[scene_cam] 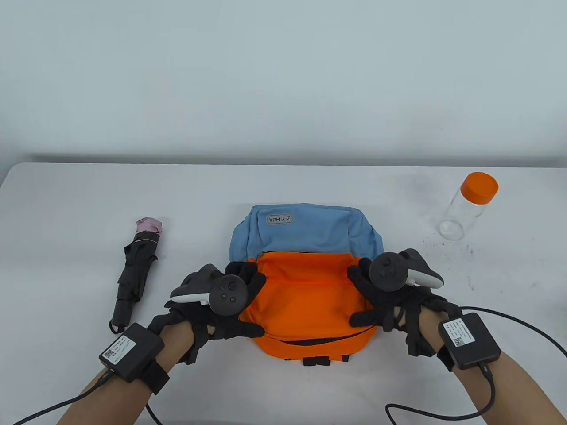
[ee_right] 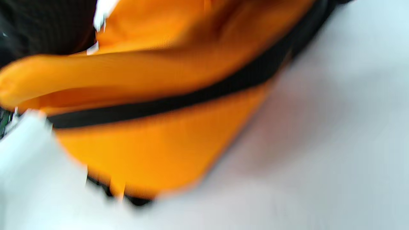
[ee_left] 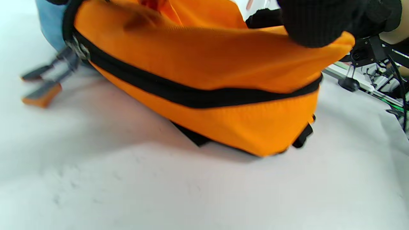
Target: Pack school bag
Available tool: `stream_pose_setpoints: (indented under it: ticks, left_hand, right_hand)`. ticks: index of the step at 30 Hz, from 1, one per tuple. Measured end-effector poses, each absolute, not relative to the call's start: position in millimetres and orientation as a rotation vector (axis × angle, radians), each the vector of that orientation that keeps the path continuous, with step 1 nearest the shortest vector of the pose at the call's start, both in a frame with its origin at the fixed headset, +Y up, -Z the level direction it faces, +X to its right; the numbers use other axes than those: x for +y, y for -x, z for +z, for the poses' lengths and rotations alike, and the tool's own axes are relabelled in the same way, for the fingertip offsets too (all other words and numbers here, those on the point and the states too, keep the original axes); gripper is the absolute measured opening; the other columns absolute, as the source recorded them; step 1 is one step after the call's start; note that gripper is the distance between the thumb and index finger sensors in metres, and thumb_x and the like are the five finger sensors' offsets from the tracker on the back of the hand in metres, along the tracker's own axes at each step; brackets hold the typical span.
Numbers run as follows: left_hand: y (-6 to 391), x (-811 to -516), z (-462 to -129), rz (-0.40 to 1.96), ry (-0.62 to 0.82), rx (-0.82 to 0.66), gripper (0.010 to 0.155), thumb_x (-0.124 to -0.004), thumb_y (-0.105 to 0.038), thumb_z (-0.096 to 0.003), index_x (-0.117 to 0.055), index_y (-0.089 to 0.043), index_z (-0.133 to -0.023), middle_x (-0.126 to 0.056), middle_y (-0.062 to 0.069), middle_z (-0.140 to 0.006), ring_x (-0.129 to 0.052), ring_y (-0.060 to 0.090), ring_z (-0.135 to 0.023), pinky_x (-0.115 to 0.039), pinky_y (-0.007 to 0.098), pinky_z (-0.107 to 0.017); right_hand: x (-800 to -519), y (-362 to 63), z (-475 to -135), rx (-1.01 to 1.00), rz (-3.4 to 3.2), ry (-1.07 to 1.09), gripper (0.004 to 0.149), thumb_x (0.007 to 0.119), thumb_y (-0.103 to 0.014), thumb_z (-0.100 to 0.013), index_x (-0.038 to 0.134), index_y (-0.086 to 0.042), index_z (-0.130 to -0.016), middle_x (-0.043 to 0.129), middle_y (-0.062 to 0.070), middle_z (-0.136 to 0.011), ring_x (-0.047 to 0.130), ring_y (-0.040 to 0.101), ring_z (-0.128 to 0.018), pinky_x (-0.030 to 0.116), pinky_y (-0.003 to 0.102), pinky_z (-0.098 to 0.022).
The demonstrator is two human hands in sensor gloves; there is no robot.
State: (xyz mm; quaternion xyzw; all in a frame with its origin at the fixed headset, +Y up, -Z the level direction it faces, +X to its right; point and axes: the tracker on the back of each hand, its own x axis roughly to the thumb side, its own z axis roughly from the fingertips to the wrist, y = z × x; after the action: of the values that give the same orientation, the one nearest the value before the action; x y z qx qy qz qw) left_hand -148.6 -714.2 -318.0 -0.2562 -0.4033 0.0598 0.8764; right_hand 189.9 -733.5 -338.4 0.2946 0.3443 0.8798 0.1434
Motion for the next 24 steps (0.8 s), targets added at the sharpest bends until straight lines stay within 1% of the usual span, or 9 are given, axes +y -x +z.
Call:
stream_pose_setpoints:
  ticks: [2, 6, 7, 9, 11, 14, 18, 20, 24]
  left_hand:
    - [141.3, -726.9, -318.3, 0.081, 0.611, -0.837, 0.115, -0.064, -0.071, -0.0513, -0.007, 0.0, -0.121, 0.013, 0.038, -0.111, -0.004, 0.08, -0.098, -0.033, 0.086, -0.074]
    - [130.7, -733.6, -308.2, -0.125, 0.552, -0.853, 0.119, -0.07, -0.069, -0.0515, -0.001, 0.001, -0.117, 0.015, 0.045, -0.105, -0.011, 0.087, -0.094, -0.039, 0.086, -0.074]
    - [129.7, -736.2, -305.7, -0.164, 0.538, -0.847, 0.117, -0.07, -0.068, -0.0523, 0.002, -0.002, -0.116, 0.016, 0.045, -0.104, -0.012, 0.087, -0.094, -0.041, 0.086, -0.074]
    - [125.6, -744.7, -297.8, -0.263, 0.489, -0.817, 0.104, -0.07, -0.067, -0.0544, 0.001, -0.023, -0.116, 0.017, 0.045, -0.103, -0.017, 0.089, -0.093, -0.045, 0.086, -0.073]
    - [125.9, -746.0, -297.2, -0.33, 0.463, -0.799, 0.101, -0.069, -0.07, -0.0539, 0.002, -0.031, -0.114, 0.017, 0.042, -0.104, -0.025, 0.089, -0.094, -0.054, 0.082, -0.075]
    - [123.2, -748.8, -294.0, -0.284, 0.38, -0.767, 0.087, -0.068, -0.061, -0.0568, -0.01, -0.034, -0.115, 0.008, 0.036, -0.11, -0.057, 0.083, -0.096, -0.07, 0.075, -0.071]
    - [120.3, -750.9, -281.3, -0.399, 0.19, -0.774, 0.078, -0.06, -0.057, -0.0565, -0.017, -0.03, -0.116, -0.008, 0.036, -0.114, -0.074, 0.074, -0.094, -0.081, 0.068, -0.068]
    - [117.0, -744.1, -273.9, -0.397, 0.073, -0.805, 0.071, -0.062, -0.05, -0.0577, -0.032, -0.027, -0.118, -0.027, 0.038, -0.114, -0.087, 0.071, -0.088, -0.086, 0.068, -0.064]
    - [110.7, -737.8, -270.5, -0.433, 0.047, -0.822, 0.066, -0.064, -0.042, -0.0578, -0.043, -0.022, -0.117, -0.049, 0.046, -0.107, -0.098, 0.067, -0.082, -0.092, 0.066, -0.061]
  right_hand:
    - [-746.5, -192.3, -337.7, 1.054, 2.488, -0.894, 0.123, 0.073, -0.07, -0.023, 0.006, -0.007, -0.104, -0.015, 0.032, -0.097, -0.002, 0.062, -0.087, 0.036, 0.083, -0.06]
    - [-764.1, -190.6, -331.6, 1.067, 2.473, -0.918, 0.128, 0.082, -0.068, -0.021, -0.003, -0.012, -0.099, -0.023, 0.026, -0.092, -0.011, 0.057, -0.081, 0.031, 0.084, -0.059]
    - [-765.3, -188.3, -329.3, 1.066, 2.495, -0.939, 0.131, 0.085, -0.067, -0.022, -0.007, -0.012, -0.097, -0.024, 0.028, -0.09, -0.011, 0.058, -0.081, 0.03, 0.084, -0.058]
    - [-763.9, -181.3, -321.7, 1.047, 2.577, -0.946, 0.131, 0.088, -0.064, -0.025, -0.009, -0.01, -0.096, -0.024, 0.032, -0.089, -0.009, 0.062, -0.081, 0.033, 0.085, -0.058]
    - [-762.9, -171.3, -313.5, 0.907, 2.806, -0.971, 0.124, 0.084, -0.062, -0.03, -0.007, -0.008, -0.096, -0.017, 0.039, -0.091, 0.002, 0.066, -0.084, 0.039, 0.083, -0.059]
    - [-763.2, -160.7, -303.2, 0.741, 2.975, -0.987, 0.119, 0.079, -0.061, -0.031, -0.001, -0.002, -0.095, -0.003, 0.048, -0.092, 0.018, 0.071, -0.086, 0.048, 0.083, -0.057]
    - [-760.9, -159.3, -302.2, 0.732, 2.941, -1.009, 0.115, 0.081, -0.058, -0.033, 0.003, 0.001, -0.095, 0.003, 0.052, -0.091, 0.024, 0.074, -0.085, 0.054, 0.084, -0.054]
    - [-759.3, -157.6, -298.3, 0.656, 2.983, -1.037, 0.112, 0.081, -0.056, -0.034, 0.008, 0.003, -0.095, 0.01, 0.054, -0.091, 0.031, 0.075, -0.084, 0.059, 0.082, -0.053]
    - [-757.2, -151.6, -288.3, 0.499, 3.122, -1.068, 0.106, 0.076, -0.055, -0.034, 0.017, 0.007, -0.096, 0.029, 0.055, -0.092, 0.048, 0.073, -0.084, 0.068, 0.079, -0.051]
